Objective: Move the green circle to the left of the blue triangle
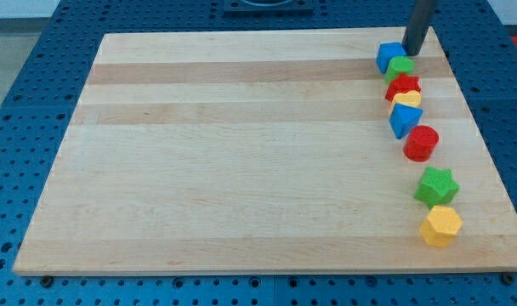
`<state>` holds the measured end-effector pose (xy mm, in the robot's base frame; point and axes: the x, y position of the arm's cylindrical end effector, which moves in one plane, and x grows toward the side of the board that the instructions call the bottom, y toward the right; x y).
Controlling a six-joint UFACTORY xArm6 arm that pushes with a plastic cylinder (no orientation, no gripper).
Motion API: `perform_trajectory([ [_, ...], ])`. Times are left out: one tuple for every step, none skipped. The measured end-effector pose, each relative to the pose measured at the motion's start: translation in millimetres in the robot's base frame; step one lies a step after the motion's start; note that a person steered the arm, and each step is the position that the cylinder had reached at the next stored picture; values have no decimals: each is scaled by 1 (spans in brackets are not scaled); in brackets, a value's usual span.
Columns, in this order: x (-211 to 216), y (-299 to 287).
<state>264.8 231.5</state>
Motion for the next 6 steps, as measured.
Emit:
perform_trajectory([
  [20,-9],
  [45,-11],
  [59,-11],
  [59,-11],
  [37,-11],
  [34,-12],
])
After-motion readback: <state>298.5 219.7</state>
